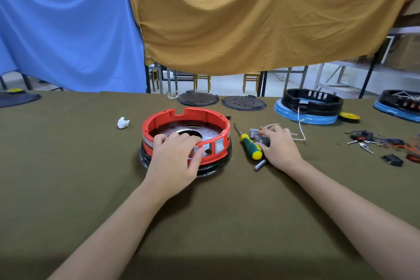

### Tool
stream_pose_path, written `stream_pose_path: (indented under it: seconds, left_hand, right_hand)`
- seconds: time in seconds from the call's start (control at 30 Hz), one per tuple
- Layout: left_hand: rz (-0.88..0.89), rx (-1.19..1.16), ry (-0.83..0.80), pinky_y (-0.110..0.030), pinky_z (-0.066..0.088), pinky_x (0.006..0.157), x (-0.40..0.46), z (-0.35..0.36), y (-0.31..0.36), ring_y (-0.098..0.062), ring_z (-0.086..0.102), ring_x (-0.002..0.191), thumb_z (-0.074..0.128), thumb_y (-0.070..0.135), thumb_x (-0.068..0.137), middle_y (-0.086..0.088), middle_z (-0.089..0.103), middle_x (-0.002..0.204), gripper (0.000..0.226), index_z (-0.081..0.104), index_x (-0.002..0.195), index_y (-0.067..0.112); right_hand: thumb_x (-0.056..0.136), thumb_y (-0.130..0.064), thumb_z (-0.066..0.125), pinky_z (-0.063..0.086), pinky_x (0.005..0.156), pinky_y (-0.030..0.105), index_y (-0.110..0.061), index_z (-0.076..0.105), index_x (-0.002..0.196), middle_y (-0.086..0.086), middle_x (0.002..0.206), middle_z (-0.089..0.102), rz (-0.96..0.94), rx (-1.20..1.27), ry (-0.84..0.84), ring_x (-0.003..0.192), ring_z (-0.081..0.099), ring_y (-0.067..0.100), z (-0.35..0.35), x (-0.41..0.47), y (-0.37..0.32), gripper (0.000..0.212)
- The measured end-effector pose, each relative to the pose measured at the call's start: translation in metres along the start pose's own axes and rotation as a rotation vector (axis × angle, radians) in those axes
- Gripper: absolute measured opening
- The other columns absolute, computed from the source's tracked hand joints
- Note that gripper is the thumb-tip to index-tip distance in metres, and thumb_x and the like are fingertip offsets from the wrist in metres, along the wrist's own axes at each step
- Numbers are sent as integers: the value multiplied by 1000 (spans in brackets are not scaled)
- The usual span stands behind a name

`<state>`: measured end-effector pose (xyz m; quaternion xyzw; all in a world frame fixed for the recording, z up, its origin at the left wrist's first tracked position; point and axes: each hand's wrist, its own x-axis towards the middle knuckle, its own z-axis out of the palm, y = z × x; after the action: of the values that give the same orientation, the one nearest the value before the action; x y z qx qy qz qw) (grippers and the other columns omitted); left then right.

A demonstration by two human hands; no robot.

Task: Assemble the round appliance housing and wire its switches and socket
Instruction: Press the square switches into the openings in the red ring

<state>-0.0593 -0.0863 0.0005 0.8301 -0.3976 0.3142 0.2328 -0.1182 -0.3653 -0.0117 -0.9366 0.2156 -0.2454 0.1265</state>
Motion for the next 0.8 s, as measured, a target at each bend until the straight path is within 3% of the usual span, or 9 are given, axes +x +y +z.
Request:
stream_pose_path:
  seconds: [0.27,0.37,0.43,0.5,0.57,0.67,0.8]
  left_hand:
    - [3,-156,36,-28,26,87,4,2,-4,-8,49,94,55,31,86,18,55,96,21,64,104,25]
    - [-42,-87,40,-30,24,85,3,0,-2,-11,50,88,52,36,87,17,56,90,19,64,98,26]
    - [-43,-118,6,-33,26,86,3,-1,-2,-10,49,83,48,41,90,18,59,83,23,66,96,28]
    - [-42,-167,1,-33,26,85,4,-2,-3,-8,48,80,46,46,91,21,56,78,28,67,95,28]
    - [-33,-189,15,-34,26,84,4,-3,-2,-8,48,79,48,45,89,25,53,76,28,69,94,27]
    - [-16,-215,25,-35,27,85,5,-3,-3,-9,49,80,52,42,89,23,58,80,27,71,96,24]
    - [11,-247,20,-31,24,86,8,-3,-5,-6,48,81,54,40,88,21,59,83,27,72,99,23]
  right_hand:
    - [90,-20,70,40,85,29,-15,62,113,5,111,49,-7,163,64,104,52,24,-1,-3,3,25]
    - [90,-14,69,43,88,25,-19,61,114,1,113,49,36,409,132,98,54,14,-10,-10,-3,26]
    - [88,-8,69,47,86,26,-19,63,111,2,112,59,141,727,151,98,58,13,-18,-15,-10,27]
    - [88,-3,67,55,82,28,-13,66,108,6,102,70,238,1297,36,93,65,19,-28,-22,-21,22]
    - [87,-12,65,58,72,25,-7,67,106,14,98,72,293,1743,-214,82,69,21,-34,-29,-32,20]
    - [87,-25,60,58,63,23,-4,66,110,20,99,71,293,1916,-502,69,68,18,-38,-35,-41,32]
    - [87,-12,59,59,70,26,-7,74,107,23,110,67,215,1889,-657,84,70,26,-39,-38,-43,25]
